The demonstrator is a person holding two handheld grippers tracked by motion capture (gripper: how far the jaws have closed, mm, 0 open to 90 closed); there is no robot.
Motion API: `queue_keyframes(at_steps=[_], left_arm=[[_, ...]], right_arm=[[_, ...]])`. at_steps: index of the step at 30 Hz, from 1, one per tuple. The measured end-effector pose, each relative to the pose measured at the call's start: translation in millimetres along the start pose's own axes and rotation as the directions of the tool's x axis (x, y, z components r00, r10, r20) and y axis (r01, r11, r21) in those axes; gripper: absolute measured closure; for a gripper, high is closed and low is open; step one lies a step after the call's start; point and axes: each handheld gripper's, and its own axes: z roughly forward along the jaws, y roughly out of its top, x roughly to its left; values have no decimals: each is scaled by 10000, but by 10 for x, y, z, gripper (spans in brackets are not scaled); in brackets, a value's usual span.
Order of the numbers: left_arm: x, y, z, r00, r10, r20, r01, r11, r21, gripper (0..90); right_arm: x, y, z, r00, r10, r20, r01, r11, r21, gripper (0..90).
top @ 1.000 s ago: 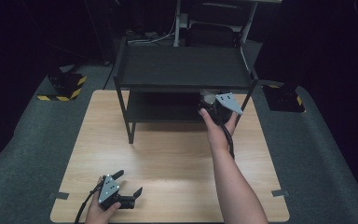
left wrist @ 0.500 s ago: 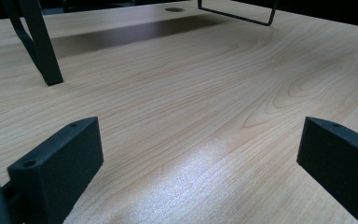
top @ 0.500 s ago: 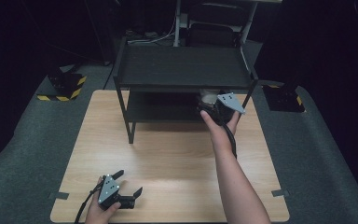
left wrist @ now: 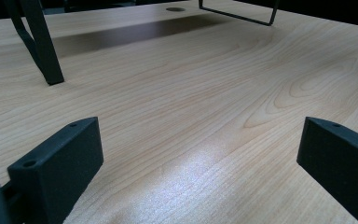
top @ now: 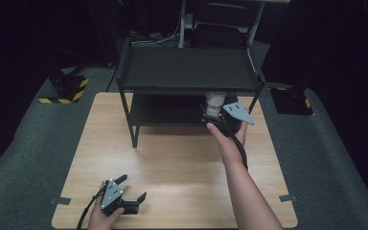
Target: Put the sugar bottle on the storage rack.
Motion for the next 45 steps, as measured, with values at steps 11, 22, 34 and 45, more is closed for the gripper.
queue_keyframes(at_steps=[11,22,34,45], left_arm=[[-12,1,-1,10000,23,-59,-23,10000,10,5],[-16,-1,0,10000,16,-75,-16,10000,-1,5],[-31,-6,-1,9999,43,-140,-43,10000,-30,5],[-46,-17,-6,9997,67,-226,-69,9999,-87,5]], right_arm=[[-47,-161,-371,9996,-24,-290,16,9996,-293,0],[-63,-432,-712,9979,-137,-639,125,9998,-185,0],[-89,-838,-1114,9944,-354,-995,371,9992,148,0],[-124,-1210,-1374,9954,-377,-878,424,9977,530,0]])
